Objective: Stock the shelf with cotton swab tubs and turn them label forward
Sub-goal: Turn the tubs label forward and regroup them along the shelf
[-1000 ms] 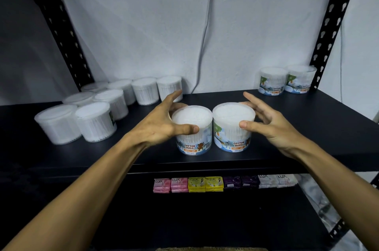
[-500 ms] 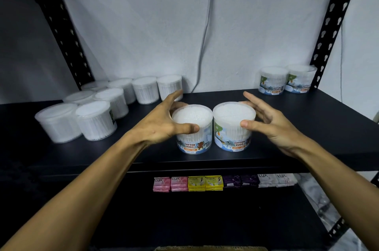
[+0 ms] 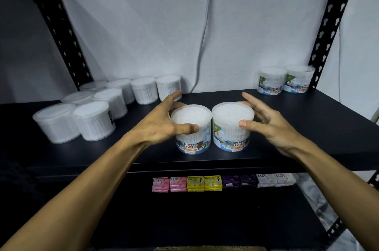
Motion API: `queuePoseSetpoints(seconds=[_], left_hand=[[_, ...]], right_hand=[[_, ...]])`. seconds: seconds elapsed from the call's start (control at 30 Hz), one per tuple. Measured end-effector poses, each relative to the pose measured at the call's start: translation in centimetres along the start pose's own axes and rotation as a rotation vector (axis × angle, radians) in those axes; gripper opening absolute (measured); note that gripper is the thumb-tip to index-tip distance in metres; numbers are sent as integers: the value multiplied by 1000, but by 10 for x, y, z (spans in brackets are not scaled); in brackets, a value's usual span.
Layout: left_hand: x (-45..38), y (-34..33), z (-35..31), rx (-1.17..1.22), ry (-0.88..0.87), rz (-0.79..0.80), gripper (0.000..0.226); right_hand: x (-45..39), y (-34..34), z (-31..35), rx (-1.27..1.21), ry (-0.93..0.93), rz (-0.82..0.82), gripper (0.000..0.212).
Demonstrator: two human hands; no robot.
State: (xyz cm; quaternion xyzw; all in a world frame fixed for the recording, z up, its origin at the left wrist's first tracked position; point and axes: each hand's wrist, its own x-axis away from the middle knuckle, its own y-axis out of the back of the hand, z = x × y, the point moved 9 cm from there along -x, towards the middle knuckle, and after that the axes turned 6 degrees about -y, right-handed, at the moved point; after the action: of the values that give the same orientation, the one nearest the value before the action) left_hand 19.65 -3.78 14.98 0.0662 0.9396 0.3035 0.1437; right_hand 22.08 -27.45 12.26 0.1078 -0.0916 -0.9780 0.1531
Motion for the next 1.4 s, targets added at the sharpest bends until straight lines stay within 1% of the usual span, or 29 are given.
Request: queuePoseSetpoints(seconds=[0.13,0.23,0.33,0.5,0.57,0.67,0.73,0.8,0.87,0.97,1.03,1.2,1.4], left_hand=[[0,-1,0,1,-4,-5,105],[-1,-1,2,3,0,-5,106],[-1,-1,3,6,-1,-5,107],[9,1,2,-70,-31,-13,115],[20,4,3,-150,-77,-74,115],[41,7,1,-283,-151,-211,99],[51,5,2,-290,-152,-279,85],[52,0,3,-258,-129,-297,74],[49,-6,4,-169,-111,-293,66],[44,-7,4,-81,-86,-311,52],[41,-7,3,-93,-81,-316,49],[27,-15,-4,-72,-97,-313,49],[-7,-43,-10,-48,-121,-271,52]], right_hand=[[-2,1,-3,3,-3,0,85],[-2,0,-3,0,-8,4,88],[-1,0,-3,-5,-10,13,83],[9,-4,-2,3,-31,45,96],[18,0,-2,106,-2,-9,99],[35,4,8,313,75,-188,97],[43,0,12,407,116,-270,94],[44,-6,9,464,115,-306,87],[41,-8,6,461,89,-336,75],[36,-4,6,353,67,-369,58],[34,-1,7,330,63,-380,55],[29,13,3,312,41,-398,51],[18,50,-9,302,24,-399,48]])
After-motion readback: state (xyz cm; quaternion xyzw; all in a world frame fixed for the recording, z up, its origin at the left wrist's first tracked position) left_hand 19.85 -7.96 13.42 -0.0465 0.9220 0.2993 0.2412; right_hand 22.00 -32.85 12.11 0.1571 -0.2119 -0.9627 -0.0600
